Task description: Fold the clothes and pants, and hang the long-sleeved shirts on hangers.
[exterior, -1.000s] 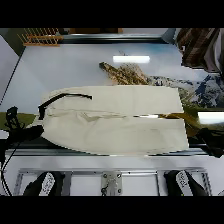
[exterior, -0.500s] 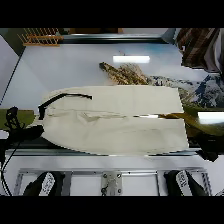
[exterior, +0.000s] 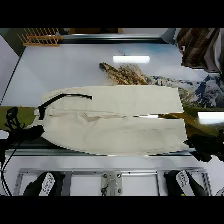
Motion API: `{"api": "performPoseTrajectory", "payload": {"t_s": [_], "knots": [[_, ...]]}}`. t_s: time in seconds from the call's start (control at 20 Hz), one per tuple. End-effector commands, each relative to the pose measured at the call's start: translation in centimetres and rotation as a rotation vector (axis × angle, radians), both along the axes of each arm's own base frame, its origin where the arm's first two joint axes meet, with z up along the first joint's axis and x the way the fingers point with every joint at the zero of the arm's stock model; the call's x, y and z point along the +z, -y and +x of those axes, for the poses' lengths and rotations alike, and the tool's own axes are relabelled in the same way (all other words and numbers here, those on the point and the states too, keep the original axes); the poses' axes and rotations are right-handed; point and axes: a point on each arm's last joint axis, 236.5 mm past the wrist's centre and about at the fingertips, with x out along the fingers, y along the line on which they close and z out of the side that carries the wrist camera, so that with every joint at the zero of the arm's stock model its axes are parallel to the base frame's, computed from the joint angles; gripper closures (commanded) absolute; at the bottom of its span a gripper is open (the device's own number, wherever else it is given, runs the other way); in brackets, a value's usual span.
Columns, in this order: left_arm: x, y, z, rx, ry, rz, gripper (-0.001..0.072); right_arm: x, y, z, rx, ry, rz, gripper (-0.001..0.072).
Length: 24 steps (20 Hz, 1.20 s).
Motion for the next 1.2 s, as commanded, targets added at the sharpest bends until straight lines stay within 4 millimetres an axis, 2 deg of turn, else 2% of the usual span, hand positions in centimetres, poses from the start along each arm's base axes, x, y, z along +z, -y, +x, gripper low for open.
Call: {"api": "performPoseTrajectory", "payload": {"t_s": [0.0, 0.2, 0.55, 0.9, 0.95, 1.0, 1.05, 1.15], "knots": [[0.0, 0.0, 0.0, 0.001, 0.0, 0.0, 0.0695, -0.8, -0.4, 0.1, -0.005, -0.006, 0.032, 0.0125], [0.0, 0.0, 0.0, 0.0, 0.0, 0.001, 0.0694, -1.5, -0.1, 0.3, -0.018, -0.006, 0.03, 0.0125], [0.0, 0.0, 0.0, 0.001, 0.0, 0.001, 0.0695, -1.4, -0.2, 1.5, -0.041, 0.048, 0.034, 0.0127], [0.0, 0.0, 0.0, 0.001, 0.0, 0.0, 0.0695, -2.2, -0.7, 1.1, -0.029, 0.023, 0.063, 0.0134], [0.0, 0.0, 0.0, 0.001, 0.0, 0.0, 0.0695, -2.2, -0.8, 1.1, -0.019, 0.021, 0.067, 0.0263], [0.0, 0.0, 0.0, 0.001, 0.0, 0.0, 0.0695, -2.2, -0.9, 1.1, 0.002, 0.024, 0.064, 0.0539], [0.0, 0.0, 0.0, 0.001, 0.0, 0.0, 0.0695, -2.2, -1.0, 1.0, 0.02, 0.024, 0.066, 0.0698], [0.0, 0.0, 0.0, 0.001, 0.0, 0.001, 0.0695, -2.1, -1.2, 0.9, 0.038, 0.023, 0.071, 0.0698]]}}
